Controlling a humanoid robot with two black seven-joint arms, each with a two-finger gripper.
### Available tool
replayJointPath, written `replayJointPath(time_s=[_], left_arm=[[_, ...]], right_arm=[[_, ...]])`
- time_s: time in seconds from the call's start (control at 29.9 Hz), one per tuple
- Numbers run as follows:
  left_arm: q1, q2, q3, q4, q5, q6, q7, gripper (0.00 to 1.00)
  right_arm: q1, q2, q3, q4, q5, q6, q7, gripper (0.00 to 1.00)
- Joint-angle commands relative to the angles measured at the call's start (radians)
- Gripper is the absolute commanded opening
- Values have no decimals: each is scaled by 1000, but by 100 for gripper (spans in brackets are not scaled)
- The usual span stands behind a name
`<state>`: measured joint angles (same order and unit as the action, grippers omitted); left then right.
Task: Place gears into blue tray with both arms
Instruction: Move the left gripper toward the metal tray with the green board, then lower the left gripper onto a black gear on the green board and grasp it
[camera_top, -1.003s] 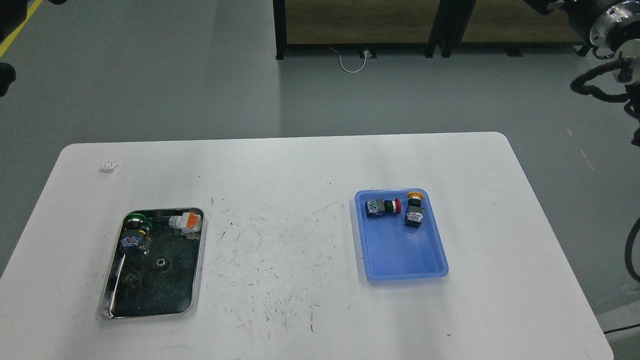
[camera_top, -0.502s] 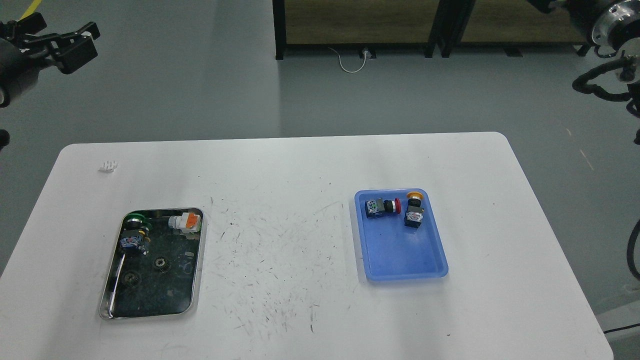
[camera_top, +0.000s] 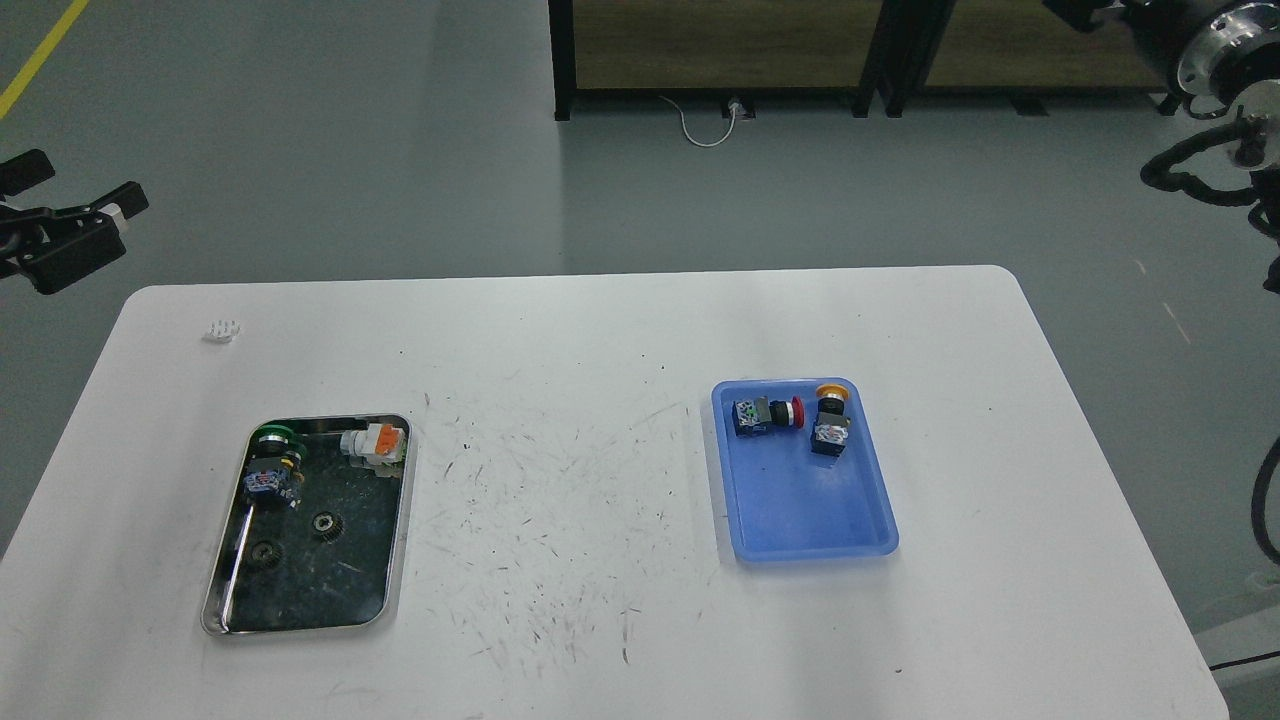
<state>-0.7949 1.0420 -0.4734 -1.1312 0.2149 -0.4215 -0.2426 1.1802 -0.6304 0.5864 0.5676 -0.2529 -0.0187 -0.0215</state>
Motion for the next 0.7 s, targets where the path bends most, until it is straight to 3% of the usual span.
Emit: replayJointPath(time_s=[0.0,0.33,0.67], left_arm=[[19,6,19,-15,52,-26,-9,98],[111,-22,87,-78,316,-25,-87,98],[226,-28,88,-121,440,-3,-87,98]], right_arm=[[2,0,-5,0,0,2,-5,99],[16,8,-20,-3,-11,2,-26,99],[33,9,-59,-8,-13,-3,-26,99]])
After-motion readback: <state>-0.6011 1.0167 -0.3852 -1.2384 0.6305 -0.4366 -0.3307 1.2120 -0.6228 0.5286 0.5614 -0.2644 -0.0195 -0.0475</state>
